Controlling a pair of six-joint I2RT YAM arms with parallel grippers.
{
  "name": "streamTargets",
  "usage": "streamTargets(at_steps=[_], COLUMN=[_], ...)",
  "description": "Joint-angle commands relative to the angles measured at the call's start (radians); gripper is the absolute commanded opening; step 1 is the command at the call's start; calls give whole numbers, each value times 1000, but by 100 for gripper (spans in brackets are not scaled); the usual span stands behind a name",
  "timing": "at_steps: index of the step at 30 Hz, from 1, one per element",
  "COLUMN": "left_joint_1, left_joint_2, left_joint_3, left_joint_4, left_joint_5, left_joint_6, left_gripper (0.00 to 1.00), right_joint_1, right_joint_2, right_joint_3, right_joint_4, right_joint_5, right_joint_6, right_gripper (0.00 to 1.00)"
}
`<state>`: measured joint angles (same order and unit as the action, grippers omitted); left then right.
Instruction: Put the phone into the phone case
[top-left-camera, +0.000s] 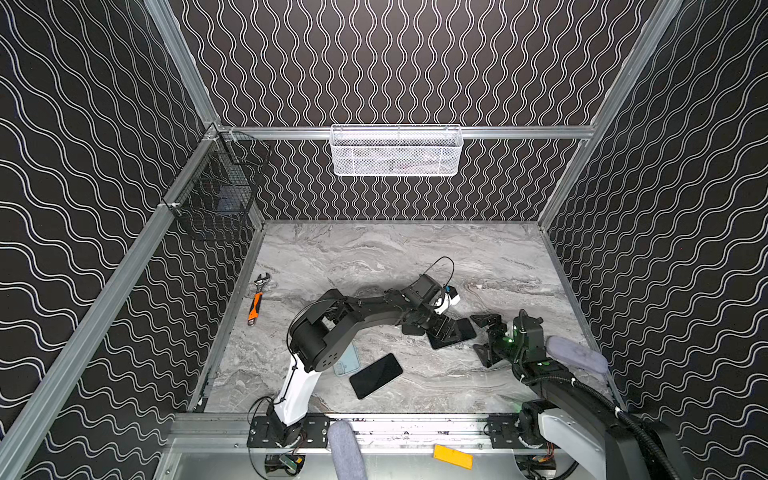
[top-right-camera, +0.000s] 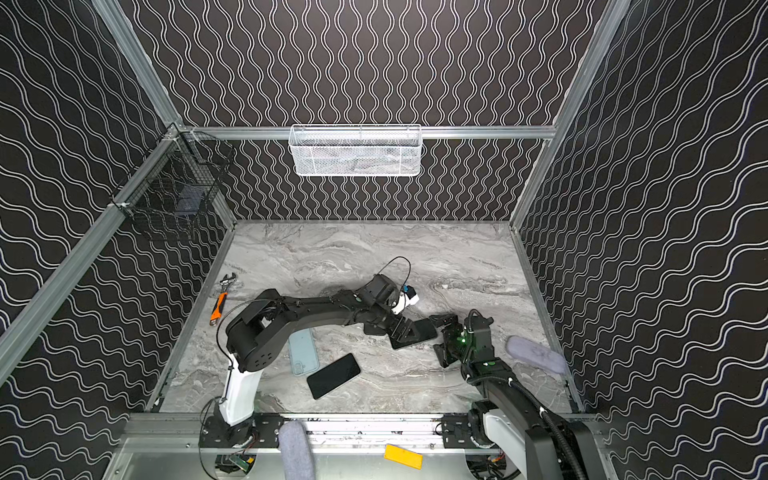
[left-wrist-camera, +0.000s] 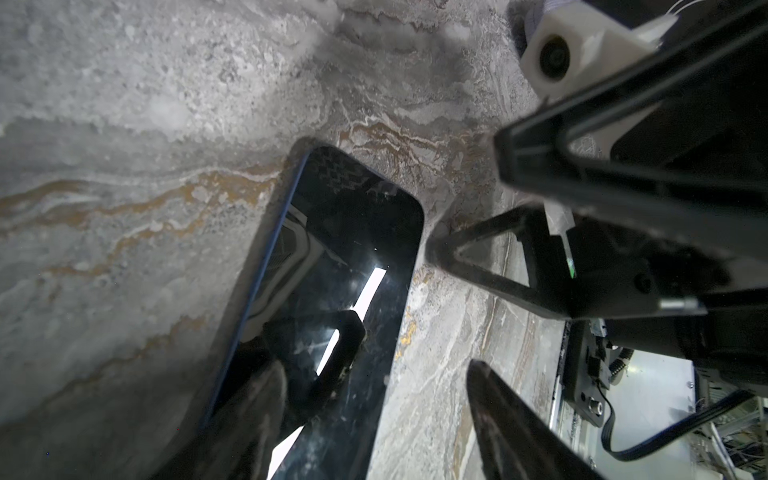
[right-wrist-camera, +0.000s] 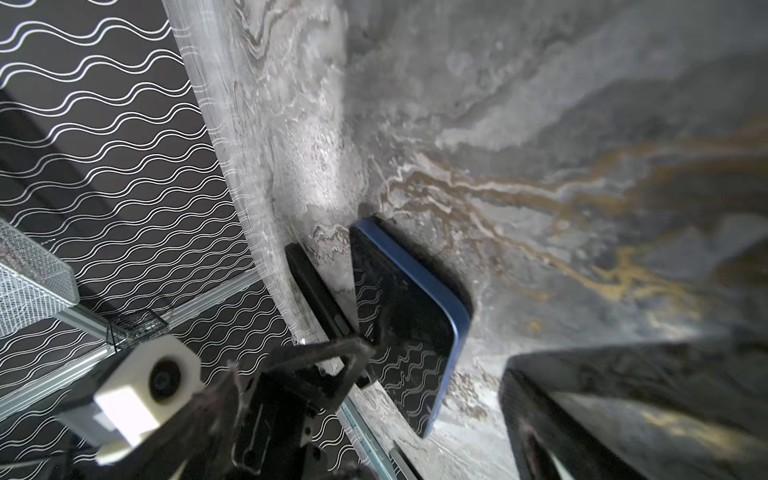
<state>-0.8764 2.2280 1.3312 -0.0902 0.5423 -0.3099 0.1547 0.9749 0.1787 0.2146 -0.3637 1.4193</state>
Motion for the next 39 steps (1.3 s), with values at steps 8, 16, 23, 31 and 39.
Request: streamTargets(at_steps=[8,16,23,31,39], left_joint_1=[-19,-18,-18,-15,-15], left_joint_2=[-64,-119,-30,28,26], left_joint_3=[-62,3,80,99,59], left_joint_4=[48,-53,-103,-81,-62], left_joint_5=[-23,-226,-244,-235,-201], left_joint_6=[-26,28,47,35,27], left_gripper=[73,84,85,85,83], right_joint_1=[-25,-29,-27,-27,-28], right_joint_2=[173,174,133,150,212], right_joint_3=[73,55,60,54,56], right_joint_4=[102,113,83,116,172], right_joint_5=[-38,-63,-38,-48,-63], right_joint_6=[-65,-62,-64,-34,-25], right_gripper=[99,99,99,99,99])
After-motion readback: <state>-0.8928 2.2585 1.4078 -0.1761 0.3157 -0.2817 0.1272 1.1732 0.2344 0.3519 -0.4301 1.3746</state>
